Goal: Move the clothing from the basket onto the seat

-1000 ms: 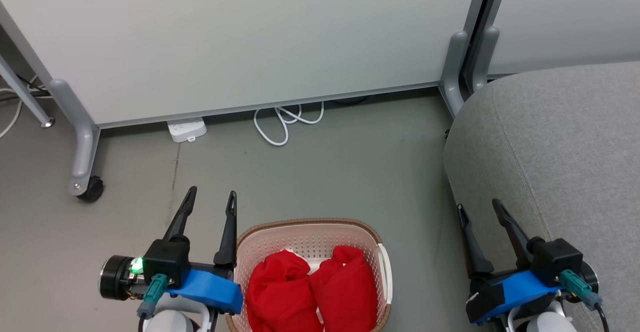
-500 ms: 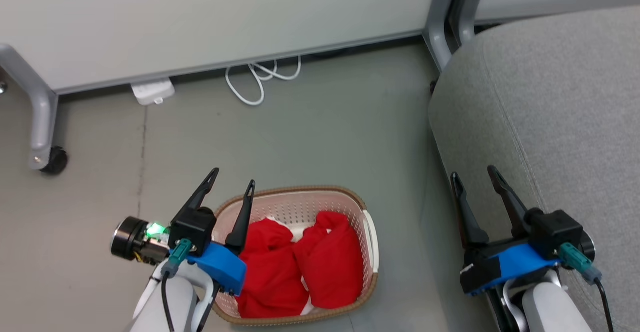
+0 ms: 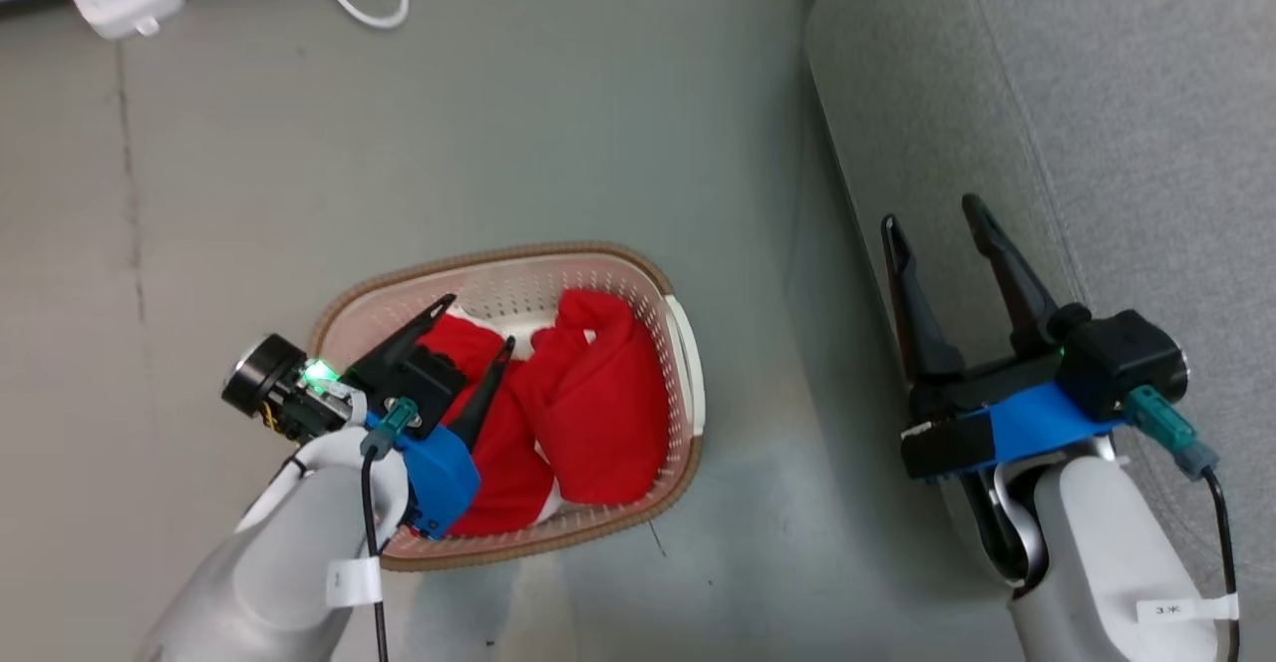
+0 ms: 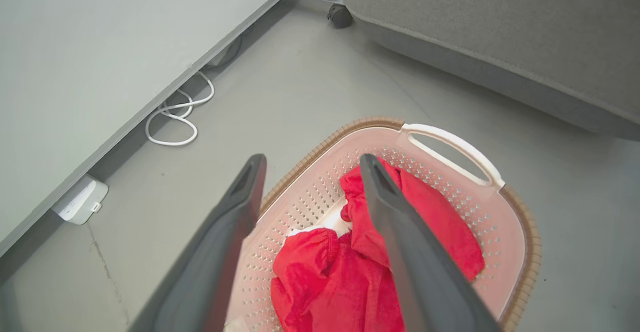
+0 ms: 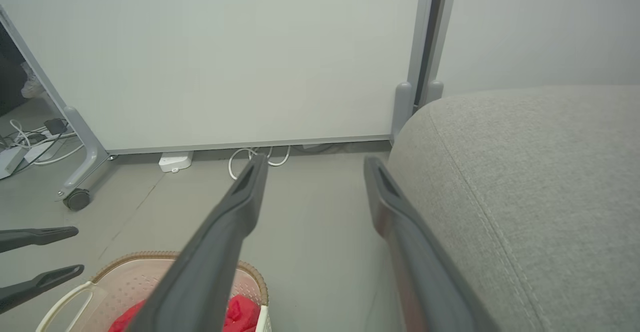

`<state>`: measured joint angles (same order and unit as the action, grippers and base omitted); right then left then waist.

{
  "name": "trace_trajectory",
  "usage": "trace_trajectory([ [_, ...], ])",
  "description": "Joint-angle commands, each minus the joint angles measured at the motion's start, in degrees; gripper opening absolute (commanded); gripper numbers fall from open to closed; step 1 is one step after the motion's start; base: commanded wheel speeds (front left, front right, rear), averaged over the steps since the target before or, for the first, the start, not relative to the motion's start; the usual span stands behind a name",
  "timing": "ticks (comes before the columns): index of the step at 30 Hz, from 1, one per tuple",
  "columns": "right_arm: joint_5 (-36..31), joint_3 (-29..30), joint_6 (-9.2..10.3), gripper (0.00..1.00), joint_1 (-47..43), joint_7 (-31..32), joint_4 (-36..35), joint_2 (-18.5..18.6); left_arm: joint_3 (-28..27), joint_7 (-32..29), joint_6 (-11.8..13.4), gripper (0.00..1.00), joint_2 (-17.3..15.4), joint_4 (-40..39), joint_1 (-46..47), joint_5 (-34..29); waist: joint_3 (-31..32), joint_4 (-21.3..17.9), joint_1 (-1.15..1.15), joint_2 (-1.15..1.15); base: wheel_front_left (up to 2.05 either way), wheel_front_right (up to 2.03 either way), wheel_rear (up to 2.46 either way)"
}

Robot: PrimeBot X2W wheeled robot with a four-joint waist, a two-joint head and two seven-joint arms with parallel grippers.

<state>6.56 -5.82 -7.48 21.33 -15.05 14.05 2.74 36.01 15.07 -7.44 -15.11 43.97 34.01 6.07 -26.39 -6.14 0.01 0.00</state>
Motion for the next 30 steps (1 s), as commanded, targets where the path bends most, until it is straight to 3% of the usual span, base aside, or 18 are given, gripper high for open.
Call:
trace_trajectory([
  [1, -0.29, 0.04, -0.03, 1.00, 1.59, -0.20, -0.38, 0.25, 0.83, 0.16, -0.05, 1.00, -0.78, 0.79, 1.75, 0.29, -3.87, -1.71, -0.01, 0.00, 0.00, 0.00, 0.00],
  [13, -0.98, -0.33, -0.03, 1.00, 7.29, -0.20, -3.55, 0.23, 19.15, 0.15, -0.06, 1.00, -4.28, 13.70, 13.23, 3.41, -15.76, -4.40, -0.01, 0.00, 0.00, 0.00, 0.00],
  [19, -1.46, -0.86, -0.03, 1.00, 9.79, -0.20, -5.08, 0.23, 27.29, -0.67, -0.05, 1.00, -4.53, 20.28, 18.53, 4.95, -20.76, -5.31, -0.01, 0.00, 0.00, 0.00, 0.00],
  [30, -1.08, -1.86, -0.03, 1.00, 11.90, -0.21, -7.51, 0.23, 35.52, -5.59, -0.05, 1.00, -5.02, 26.68, 25.78, 6.80, -27.50, -6.97, -0.01, 0.00, 0.00, 0.00, 0.00],
])
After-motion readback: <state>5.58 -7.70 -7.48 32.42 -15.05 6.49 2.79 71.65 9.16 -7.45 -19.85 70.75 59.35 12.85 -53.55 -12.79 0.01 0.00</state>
